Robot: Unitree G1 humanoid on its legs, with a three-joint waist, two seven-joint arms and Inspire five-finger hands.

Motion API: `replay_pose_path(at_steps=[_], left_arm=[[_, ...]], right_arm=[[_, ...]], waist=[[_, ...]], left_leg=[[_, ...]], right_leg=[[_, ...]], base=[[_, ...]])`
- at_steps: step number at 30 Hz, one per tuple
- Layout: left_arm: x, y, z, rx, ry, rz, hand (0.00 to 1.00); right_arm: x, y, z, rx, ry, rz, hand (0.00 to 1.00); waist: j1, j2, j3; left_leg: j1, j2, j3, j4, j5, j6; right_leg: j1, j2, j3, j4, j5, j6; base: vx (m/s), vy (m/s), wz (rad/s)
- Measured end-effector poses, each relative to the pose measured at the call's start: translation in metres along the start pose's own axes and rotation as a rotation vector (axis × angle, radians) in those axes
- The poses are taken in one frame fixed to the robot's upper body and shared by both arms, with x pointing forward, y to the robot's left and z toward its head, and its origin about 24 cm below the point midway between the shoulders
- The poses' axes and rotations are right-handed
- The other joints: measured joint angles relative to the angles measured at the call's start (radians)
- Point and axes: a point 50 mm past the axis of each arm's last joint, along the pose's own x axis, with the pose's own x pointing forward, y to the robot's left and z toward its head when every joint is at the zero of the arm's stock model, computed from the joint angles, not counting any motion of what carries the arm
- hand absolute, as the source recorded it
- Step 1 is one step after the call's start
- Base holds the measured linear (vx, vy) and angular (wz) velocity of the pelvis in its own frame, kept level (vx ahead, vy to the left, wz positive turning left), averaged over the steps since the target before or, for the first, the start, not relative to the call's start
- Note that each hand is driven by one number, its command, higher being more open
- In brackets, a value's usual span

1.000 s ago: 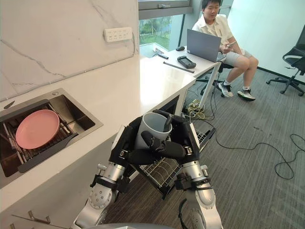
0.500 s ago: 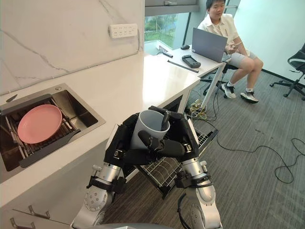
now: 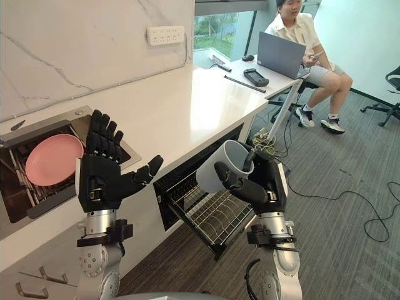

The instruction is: Walk over to the sink, pick up the cup, carry it to the dishwasher, place the cup inside the dishwasher, then close the dishwasher door

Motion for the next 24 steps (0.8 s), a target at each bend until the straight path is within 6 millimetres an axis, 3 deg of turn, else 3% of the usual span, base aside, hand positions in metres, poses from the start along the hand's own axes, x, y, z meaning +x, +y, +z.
replay_pose_path(at_steps=[8, 12, 15, 19, 24], left_arm=[[-0.007, -0.01, -0.007, -0.106, 0.064, -0.152, 1.0], [-0.019, -0.027, -0.026, -0.139, 0.214, -0.374, 1.0], [-0.034, -0.032, -0.047, -0.142, 0.364, -0.44, 1.0], [-0.056, -0.023, -0.066, -0.133, 0.526, -0.411, 1.0], [-0.075, -0.011, -0.076, -0.082, 0.635, -0.392, 1.0]], right_arm=[[-0.002, 0.002, -0.002, 0.017, 0.001, -0.011, 0.0], [-0.002, 0.001, -0.001, 0.005, 0.005, 0.0, 0.0], [-0.002, -0.002, 0.0, -0.017, 0.014, 0.021, 0.0], [-0.005, -0.01, 0.001, -0.05, 0.03, 0.011, 0.0], [-0.013, -0.02, -0.006, -0.108, 0.094, -0.007, 0.0]], waist=[[0.002, 0.002, 0.001], [0.001, 0.005, 0.001], [-0.002, 0.008, 0.0], [-0.002, 0.01, -0.001], [0.001, 0.011, -0.001]], left_leg=[[0.0, 0.001, 0.001, 0.0, 0.0, 0.0], [-0.001, 0.001, 0.008, -0.001, 0.0, 0.0], [-0.002, 0.002, 0.014, -0.001, 0.0, 0.0], [-0.004, 0.004, 0.023, -0.001, 0.0, 0.0], [-0.004, 0.006, 0.024, -0.001, 0.0, 0.0]], right_leg=[[0.0, 0.001, 0.0, 0.0, -0.002, 0.001], [-0.004, 0.001, 0.004, 0.0, -0.003, 0.0], [-0.008, 0.001, 0.007, 0.0, -0.009, -0.008], [-0.013, 0.002, 0.006, 0.0, -0.01, -0.01], [-0.014, 0.005, 0.006, 0.0, -0.01, -0.011]], base=[[0.0, 0.0, 0.0], [0.0, 0.0, -0.02], [0.0, 0.0, -0.05], [0.0, -0.002, -0.06], [0.0, 0.0, 0.0]])
